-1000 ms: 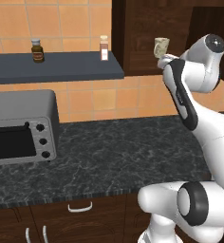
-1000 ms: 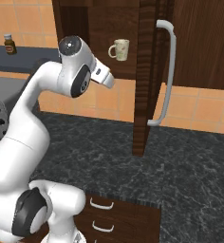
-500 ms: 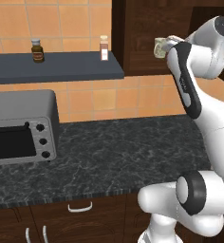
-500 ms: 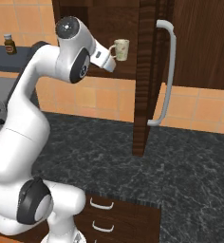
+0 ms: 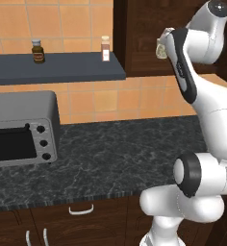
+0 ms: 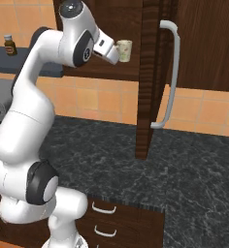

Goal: Gather all objects into one cabinet and sort the glasses and bowls to opposite sides.

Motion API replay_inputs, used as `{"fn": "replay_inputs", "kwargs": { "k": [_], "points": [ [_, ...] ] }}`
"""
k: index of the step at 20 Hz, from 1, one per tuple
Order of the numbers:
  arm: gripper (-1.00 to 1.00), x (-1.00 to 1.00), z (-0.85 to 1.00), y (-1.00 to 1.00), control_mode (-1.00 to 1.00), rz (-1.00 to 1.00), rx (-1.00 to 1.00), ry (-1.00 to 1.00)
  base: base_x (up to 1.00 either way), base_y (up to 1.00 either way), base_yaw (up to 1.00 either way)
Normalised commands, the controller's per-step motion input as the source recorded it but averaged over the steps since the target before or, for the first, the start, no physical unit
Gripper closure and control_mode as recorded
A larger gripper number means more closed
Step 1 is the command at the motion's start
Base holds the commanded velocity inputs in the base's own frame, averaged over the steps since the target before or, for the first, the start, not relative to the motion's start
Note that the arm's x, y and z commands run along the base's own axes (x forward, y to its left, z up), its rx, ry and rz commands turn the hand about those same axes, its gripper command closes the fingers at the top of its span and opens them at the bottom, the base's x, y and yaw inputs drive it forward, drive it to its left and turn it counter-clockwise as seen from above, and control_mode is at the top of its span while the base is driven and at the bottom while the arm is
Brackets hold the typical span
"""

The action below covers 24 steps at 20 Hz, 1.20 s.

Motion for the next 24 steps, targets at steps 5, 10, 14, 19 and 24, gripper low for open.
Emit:
{"fn": "replay_inputs", "kwargs": {
  "k": [5,10,14,19,24],
  "points": [
    [-1.0,0.15,-0.09,0.0,-1.0,0.0,-0.05,0.03,0.0,0.0,0.0],
    [-1.0,0.05,-0.32,0.0,-1.0,0.0,-0.11,-0.05,0.0,0.0,0.0],
    [-1.0,0.12,-0.39,0.0,-1.0,0.0,-0.11,-0.04,0.0,0.0,0.0],
    [-1.0,0.26,0.04,0.0,-1.0,0.0,-0.04,-0.02,0.0,0.0,0.0],
    [-1.0,0.41,0.49,0.0,-1.0,0.0,0.0,0.11,0.0,0.0,0.0]
  ]
}}
